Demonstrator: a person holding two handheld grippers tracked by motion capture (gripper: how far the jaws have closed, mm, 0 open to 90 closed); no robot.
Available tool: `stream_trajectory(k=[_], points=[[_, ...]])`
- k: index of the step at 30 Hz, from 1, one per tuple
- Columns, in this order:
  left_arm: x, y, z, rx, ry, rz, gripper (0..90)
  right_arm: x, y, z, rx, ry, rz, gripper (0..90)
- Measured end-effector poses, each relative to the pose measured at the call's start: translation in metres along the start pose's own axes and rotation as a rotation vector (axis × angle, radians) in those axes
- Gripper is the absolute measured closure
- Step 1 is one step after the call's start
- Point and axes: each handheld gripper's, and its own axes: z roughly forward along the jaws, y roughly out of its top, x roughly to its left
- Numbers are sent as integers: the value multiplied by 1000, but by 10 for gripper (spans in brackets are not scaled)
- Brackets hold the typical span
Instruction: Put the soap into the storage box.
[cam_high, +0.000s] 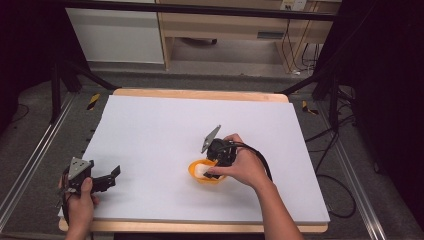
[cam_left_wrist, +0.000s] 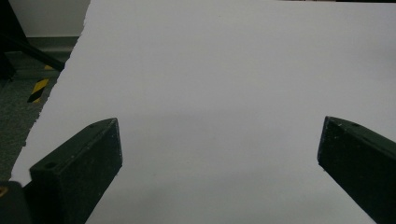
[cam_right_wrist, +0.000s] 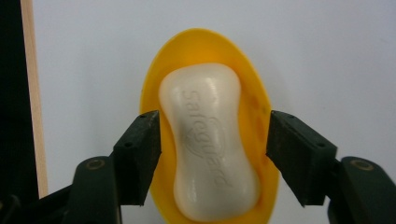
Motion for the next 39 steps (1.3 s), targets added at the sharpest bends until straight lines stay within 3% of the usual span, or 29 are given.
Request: stream_trajectory(k=[2, 5, 6, 9, 19, 23, 39], points=[[0, 0, 0, 0, 0, 0, 0, -2, -5, -8, -28, -31, 24, 303], [0, 0, 0, 1, 1, 1, 0, -4, -9, -13, -54, -42, 40, 254], [0, 0, 0, 1, 2, 2, 0, -5, -14, -16, -74, -70, 69, 191], [0, 0, 0, 0, 2, 1, 0, -7, -22, -21, -87, -112, 103, 127], [0, 0, 0, 2, 2, 4, 0, -17, -52, -36, -150, -177, 237, 9], [-1, 0, 0, 3, 3, 5, 0, -20, -67, -41, -177, -209, 285, 5], [-1, 0, 0, 2, 6, 7, 0, -24, -123, -55, -239, -277, 390, 5]])
